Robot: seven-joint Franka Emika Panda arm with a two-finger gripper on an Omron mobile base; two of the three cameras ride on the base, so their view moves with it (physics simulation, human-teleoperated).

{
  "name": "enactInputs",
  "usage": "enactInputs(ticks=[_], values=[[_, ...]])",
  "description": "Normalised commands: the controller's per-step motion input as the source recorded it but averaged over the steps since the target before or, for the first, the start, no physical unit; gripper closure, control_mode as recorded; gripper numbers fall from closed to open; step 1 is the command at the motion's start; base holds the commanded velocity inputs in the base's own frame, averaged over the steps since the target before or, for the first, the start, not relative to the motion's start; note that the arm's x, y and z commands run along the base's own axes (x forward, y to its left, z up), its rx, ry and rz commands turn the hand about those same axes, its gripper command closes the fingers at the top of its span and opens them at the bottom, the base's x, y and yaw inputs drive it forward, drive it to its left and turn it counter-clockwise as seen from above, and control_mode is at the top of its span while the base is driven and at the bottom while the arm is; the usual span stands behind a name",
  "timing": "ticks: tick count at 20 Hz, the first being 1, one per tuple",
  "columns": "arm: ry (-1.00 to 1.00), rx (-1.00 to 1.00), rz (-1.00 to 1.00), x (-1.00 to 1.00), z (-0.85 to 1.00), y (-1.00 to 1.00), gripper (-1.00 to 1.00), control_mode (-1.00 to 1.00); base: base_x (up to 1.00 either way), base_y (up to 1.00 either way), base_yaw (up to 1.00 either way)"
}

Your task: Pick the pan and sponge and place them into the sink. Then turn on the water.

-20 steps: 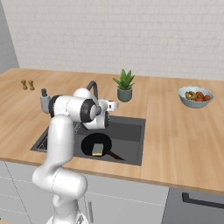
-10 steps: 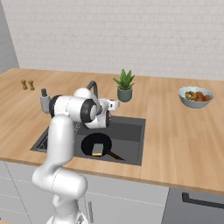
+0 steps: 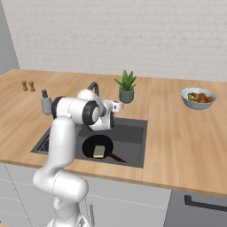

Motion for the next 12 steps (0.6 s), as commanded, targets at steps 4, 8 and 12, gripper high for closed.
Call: enactInputs(ticks=[4, 8, 12], values=[[-0.02, 0.03, 0.01, 0.00, -0.01, -0.55, -1.00, -1.00, 0.00, 0.00, 0.00], [-0.05, 0.07, 0.01, 0.00, -0.04, -0.82, -1.00, -1.00, 0.00, 0.00, 0.00], [-0.05, 0.09, 0.01, 0.00, -0.05, -0.91, -1.00, -1.00, 0.00, 0.00, 0.00]])
